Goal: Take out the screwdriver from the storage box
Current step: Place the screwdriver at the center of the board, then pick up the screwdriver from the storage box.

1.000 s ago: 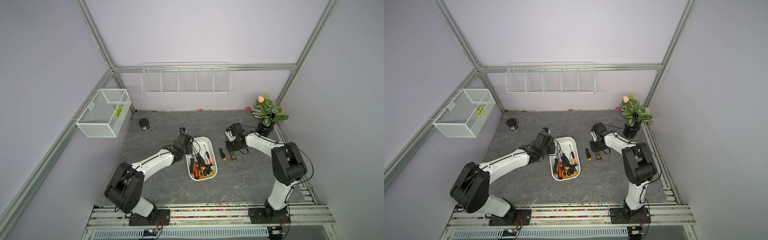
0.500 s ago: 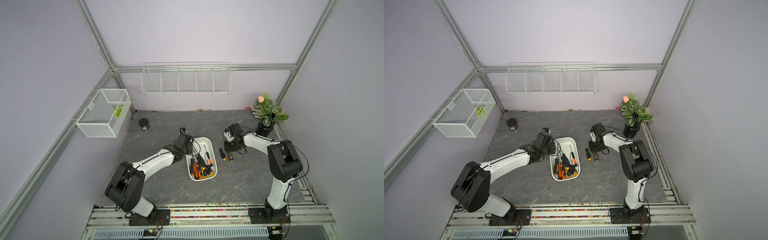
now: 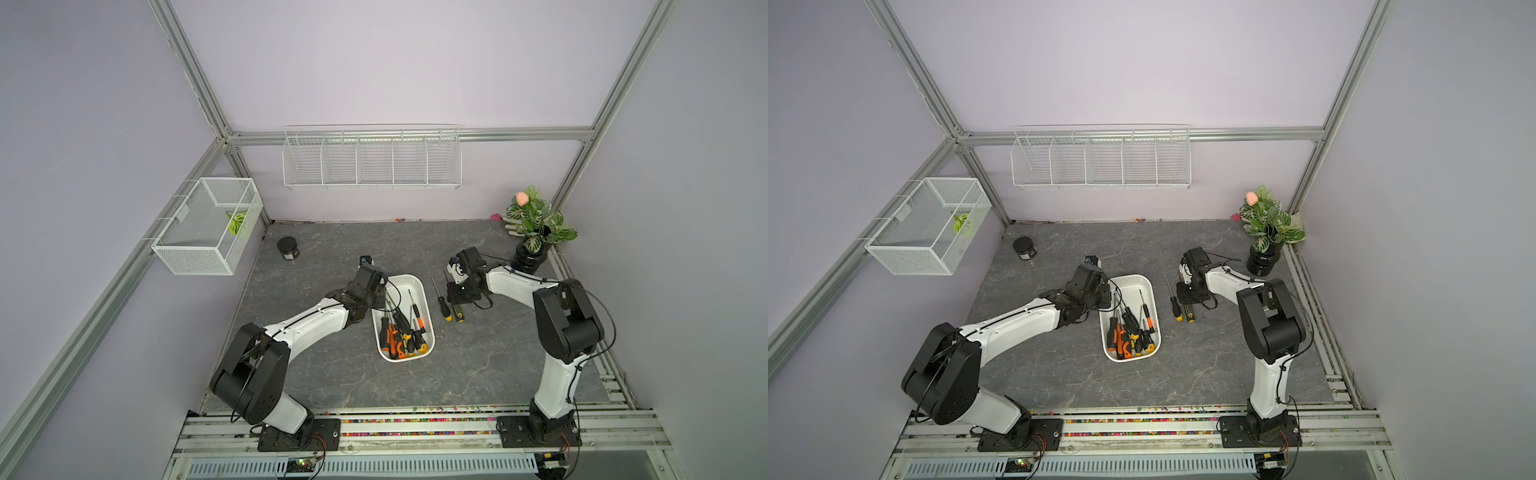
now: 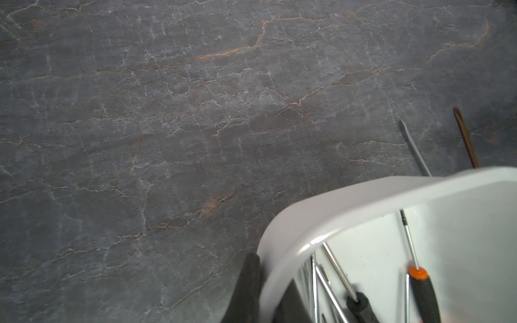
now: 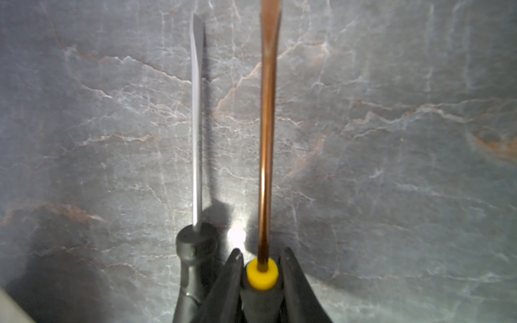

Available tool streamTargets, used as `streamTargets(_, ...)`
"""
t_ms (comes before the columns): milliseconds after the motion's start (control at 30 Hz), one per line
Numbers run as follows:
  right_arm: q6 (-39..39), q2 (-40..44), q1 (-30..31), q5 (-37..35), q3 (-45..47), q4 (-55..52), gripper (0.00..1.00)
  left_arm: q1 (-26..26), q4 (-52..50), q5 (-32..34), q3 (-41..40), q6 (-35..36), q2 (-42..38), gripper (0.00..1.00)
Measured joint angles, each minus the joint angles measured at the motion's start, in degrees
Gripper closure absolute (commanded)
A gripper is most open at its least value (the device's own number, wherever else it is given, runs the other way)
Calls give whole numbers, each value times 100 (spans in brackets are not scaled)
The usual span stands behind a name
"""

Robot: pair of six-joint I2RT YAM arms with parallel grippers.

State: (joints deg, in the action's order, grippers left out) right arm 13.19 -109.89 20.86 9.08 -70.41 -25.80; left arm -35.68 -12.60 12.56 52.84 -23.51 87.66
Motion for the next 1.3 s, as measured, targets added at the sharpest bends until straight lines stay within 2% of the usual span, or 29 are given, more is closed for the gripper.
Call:
streamTargets(500, 35, 35, 0, -9, 52, 39, 66, 0, 37, -2, -37, -28, 0, 100)
streamTargets(967, 81, 824, 7, -24, 173, -76, 64, 0, 37, 0, -37, -42, 2, 100)
streamTargets(1100, 98, 1471, 133, -162, 501, -251, 64, 0, 37, 2, -37, -42, 2, 100)
streamTargets(1300, 120, 2916, 968, -208, 916, -503, 62, 0, 42, 0, -37, -44, 17, 100)
